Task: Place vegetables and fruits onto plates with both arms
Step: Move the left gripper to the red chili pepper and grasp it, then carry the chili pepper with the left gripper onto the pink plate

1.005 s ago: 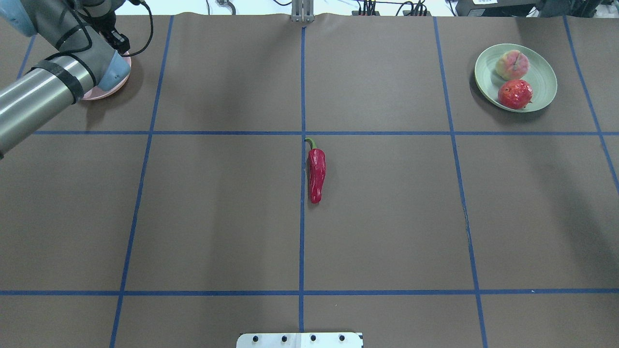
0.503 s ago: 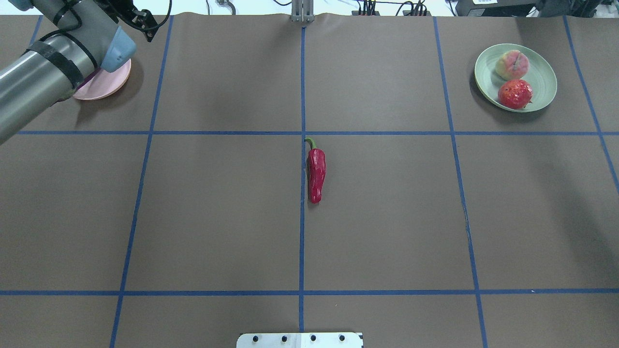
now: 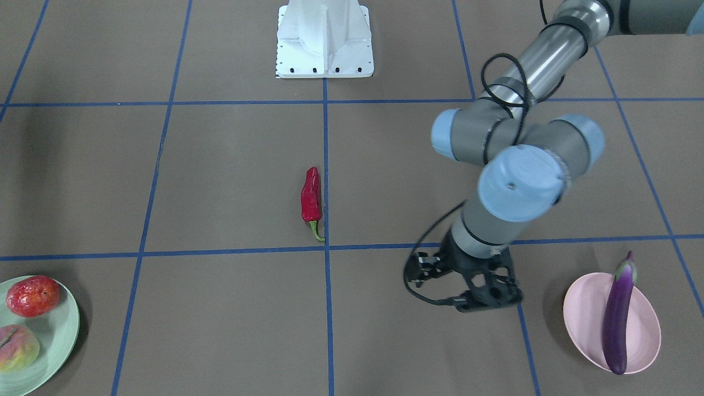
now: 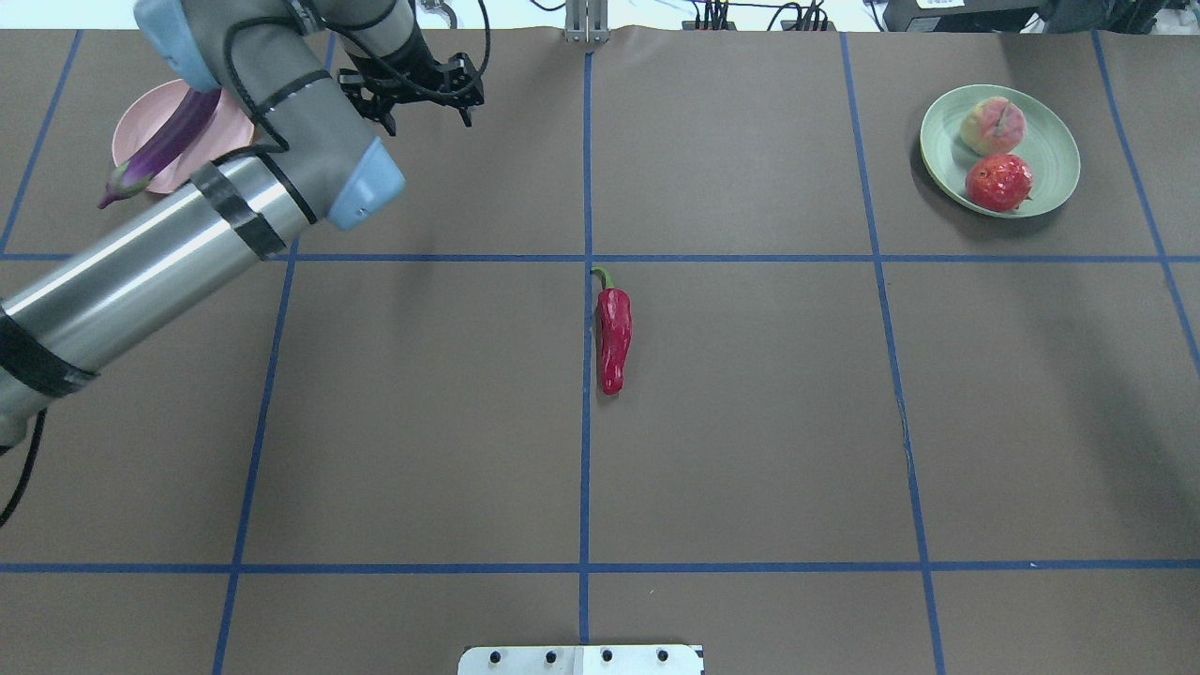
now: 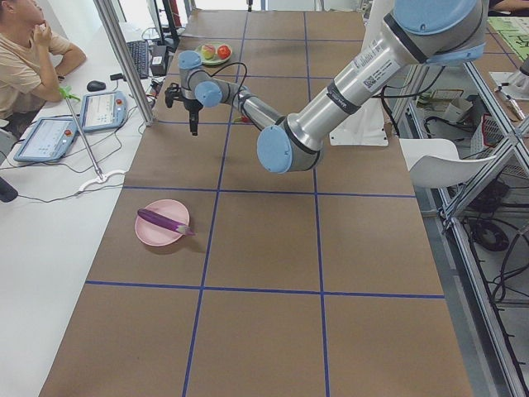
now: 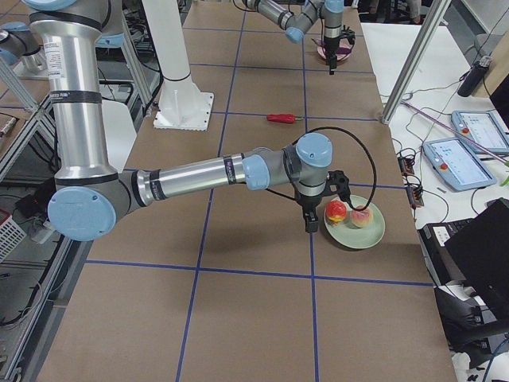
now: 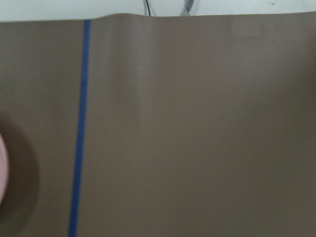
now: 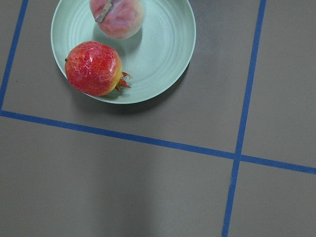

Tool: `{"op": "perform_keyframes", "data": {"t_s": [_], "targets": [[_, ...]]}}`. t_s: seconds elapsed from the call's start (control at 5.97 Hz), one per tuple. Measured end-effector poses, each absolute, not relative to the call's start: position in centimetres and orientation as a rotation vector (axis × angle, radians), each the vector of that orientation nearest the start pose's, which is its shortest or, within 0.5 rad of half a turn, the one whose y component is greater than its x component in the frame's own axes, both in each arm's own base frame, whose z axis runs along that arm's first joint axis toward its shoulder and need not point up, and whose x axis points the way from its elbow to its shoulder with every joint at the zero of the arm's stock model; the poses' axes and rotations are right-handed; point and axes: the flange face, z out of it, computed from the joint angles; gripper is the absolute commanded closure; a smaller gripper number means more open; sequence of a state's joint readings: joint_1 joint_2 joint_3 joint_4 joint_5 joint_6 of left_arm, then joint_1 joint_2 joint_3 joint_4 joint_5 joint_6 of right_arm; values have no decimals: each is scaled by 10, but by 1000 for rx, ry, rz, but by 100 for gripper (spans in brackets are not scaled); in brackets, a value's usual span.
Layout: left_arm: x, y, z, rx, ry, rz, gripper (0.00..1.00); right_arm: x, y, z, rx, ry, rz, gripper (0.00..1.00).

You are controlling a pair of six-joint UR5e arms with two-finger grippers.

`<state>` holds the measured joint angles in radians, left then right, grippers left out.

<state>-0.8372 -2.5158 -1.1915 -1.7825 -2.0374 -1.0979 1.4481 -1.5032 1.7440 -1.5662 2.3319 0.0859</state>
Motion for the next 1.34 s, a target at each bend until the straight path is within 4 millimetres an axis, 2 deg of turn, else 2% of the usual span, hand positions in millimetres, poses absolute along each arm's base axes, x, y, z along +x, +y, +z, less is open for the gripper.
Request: {"op": "perform_keyframes", "data": {"t_s": [0.17,0.34,0.5,0.67,0.84,1.01,1.17,1.34], "targets": [[537,-614,160,137,885,-127,1,0,-528,539,153,-777,-128,0],[588,-567,139,150,889,-74,1,0,-528,539,153,-777,-128,0],[626,-535,134,155,873,-40,1,0,-528,539,153,-777,-128,0],[654,-516,137,156,845,-19,1,0,-528,539,153,-778,-128,0],[674,-501,142,157,821,-5,12,0,-528,539,153,-779,-128,0],[686,-491,147,158,804,5,87,0,-527,539,153,-778,-128,0],[691,-487,149,157,798,8,100,0,-528,539,153,-778,-128,0],[687,-494,148,160,798,1,100,0,-528,539,153,-778,-128,0]]}}
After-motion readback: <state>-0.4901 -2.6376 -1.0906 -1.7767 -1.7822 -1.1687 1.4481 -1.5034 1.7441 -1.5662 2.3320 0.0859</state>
